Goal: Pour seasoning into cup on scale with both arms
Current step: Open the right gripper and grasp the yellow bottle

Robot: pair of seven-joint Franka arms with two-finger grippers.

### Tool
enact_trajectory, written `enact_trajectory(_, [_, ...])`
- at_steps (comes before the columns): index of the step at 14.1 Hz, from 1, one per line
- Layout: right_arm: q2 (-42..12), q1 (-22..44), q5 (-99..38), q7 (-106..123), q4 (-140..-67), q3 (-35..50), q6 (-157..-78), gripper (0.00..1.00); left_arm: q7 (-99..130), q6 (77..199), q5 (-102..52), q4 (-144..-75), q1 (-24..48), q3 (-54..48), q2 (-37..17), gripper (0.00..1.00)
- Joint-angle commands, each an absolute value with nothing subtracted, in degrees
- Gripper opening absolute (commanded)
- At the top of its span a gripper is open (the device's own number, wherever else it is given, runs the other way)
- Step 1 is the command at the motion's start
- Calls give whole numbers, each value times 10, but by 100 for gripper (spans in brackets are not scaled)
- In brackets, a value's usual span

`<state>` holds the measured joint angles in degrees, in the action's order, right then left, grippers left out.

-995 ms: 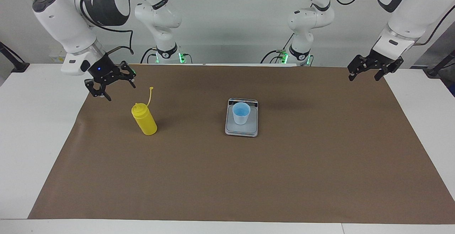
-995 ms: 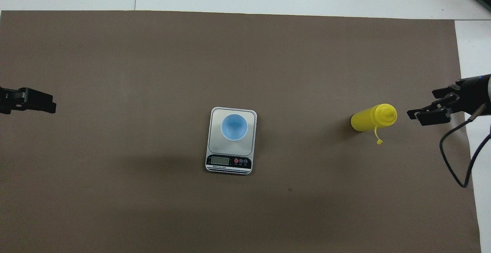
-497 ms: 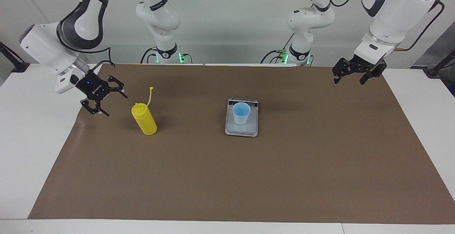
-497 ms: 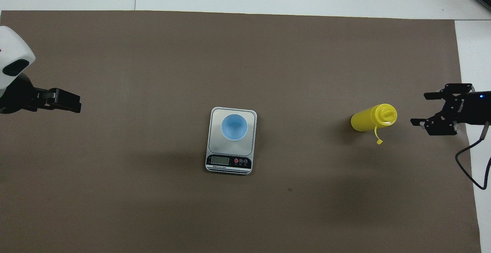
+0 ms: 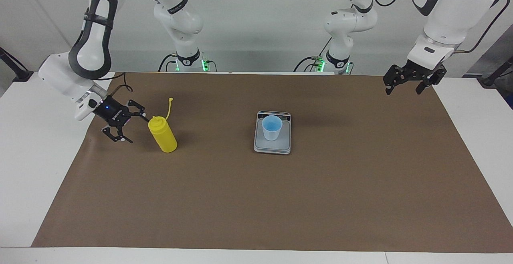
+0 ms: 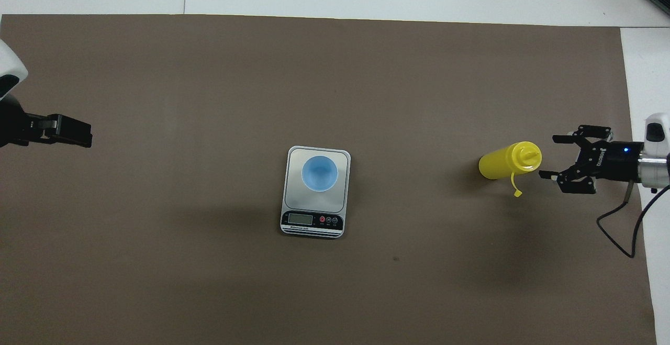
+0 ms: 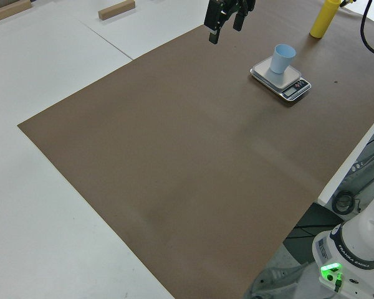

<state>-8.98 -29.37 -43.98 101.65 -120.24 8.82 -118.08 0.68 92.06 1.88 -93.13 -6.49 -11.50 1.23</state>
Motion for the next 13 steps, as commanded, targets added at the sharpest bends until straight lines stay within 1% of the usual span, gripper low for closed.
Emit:
enact_trajectory(1, [-121, -303, -487, 1081, -1211, 94, -1179, 100, 13, 900, 19, -915, -68, -112, 11, 100])
enact_trajectory(3, [-154, -309, -525, 1148, -1211, 94, -1165, 100, 10, 890, 8, -914, -69, -109, 11, 100])
enact_trajectory(4, [-160, -310, -534, 1155, -1211, 94, -1162, 100, 8, 893, 8, -916, -68, -111, 12, 100])
enact_trajectory(7, [-160, -289, -539, 1155, -1213, 95, -1158, 100, -14, 894, 8, -929, -68, -112, 18, 100])
enact_trajectory(13, [-159, -250, -565, 1152, -1215, 95, -1164, 100, -10, 898, 8, -931, -66, -113, 20, 100])
